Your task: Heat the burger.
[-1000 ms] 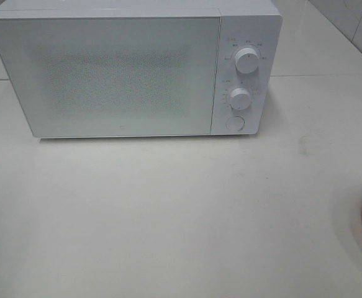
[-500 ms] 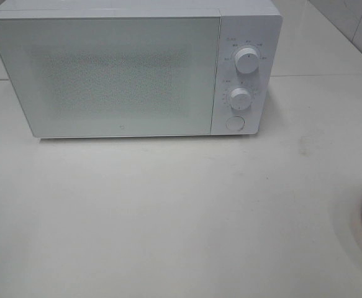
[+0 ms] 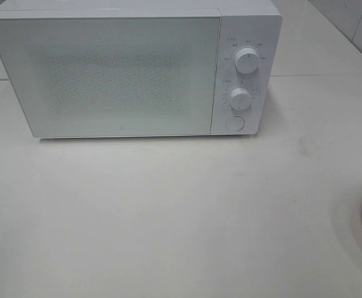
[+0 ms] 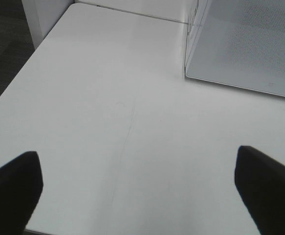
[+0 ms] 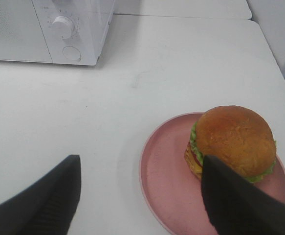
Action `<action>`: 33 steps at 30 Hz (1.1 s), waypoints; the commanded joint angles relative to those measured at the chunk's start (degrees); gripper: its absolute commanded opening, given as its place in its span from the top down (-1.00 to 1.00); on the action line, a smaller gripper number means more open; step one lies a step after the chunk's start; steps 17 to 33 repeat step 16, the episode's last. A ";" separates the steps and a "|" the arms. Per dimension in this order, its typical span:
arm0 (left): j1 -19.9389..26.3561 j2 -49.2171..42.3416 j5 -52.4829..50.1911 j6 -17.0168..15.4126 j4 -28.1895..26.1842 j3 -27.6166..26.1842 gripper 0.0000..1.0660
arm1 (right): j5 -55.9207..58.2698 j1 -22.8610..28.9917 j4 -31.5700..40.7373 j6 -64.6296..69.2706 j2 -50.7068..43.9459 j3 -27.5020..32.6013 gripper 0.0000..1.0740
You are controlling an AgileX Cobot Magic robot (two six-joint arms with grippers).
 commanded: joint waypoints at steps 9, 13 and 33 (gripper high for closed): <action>0.17 -1.26 -0.92 -0.34 -0.17 0.17 -0.89 | -0.63 -0.23 -0.06 -0.63 -1.60 0.17 -0.27; 0.17 -1.26 -0.92 -0.34 -0.17 0.17 -0.89 | -0.63 -0.23 -0.06 -0.63 -1.60 0.17 -0.27; 0.17 -1.26 -0.92 -0.34 -0.17 0.17 -0.89 | -0.63 -0.23 -0.06 -0.63 -1.60 0.17 -0.27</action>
